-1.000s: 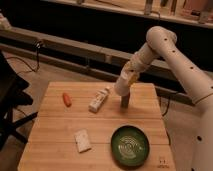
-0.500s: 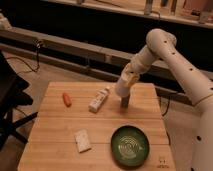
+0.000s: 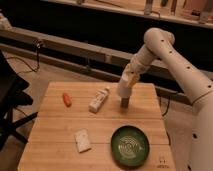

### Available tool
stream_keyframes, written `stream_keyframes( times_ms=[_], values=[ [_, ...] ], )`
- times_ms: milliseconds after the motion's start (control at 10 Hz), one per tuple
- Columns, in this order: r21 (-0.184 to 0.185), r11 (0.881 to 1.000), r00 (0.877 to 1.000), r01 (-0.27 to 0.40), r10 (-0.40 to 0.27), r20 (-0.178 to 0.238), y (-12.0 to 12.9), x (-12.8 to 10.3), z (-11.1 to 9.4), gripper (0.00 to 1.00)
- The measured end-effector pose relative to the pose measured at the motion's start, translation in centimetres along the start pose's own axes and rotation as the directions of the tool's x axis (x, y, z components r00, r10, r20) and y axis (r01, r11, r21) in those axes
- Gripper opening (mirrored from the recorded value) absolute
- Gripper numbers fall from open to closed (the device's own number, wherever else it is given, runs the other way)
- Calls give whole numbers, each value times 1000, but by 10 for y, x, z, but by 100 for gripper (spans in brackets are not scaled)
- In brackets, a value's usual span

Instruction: Place the ceramic cup over the eraser

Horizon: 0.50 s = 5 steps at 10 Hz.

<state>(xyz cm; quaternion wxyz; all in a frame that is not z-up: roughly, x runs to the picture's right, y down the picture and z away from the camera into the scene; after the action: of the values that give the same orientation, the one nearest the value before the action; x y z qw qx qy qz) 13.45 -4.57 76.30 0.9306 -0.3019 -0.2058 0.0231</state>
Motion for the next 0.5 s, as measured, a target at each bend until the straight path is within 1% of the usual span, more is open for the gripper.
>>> stream_keyframes(
  times_ms=[100,300,400,500],
  values=[
    [-7,1000,1000,-4,4,-3,0,1,1,5],
    [-17,1000,1000,-8,8,-6,0,3,6,27],
    [-25,1000,1000,-8,8,-7,0,2,10,40],
    [-33,999,1000,-11,10,-8,1,2,13,51]
  ],
)
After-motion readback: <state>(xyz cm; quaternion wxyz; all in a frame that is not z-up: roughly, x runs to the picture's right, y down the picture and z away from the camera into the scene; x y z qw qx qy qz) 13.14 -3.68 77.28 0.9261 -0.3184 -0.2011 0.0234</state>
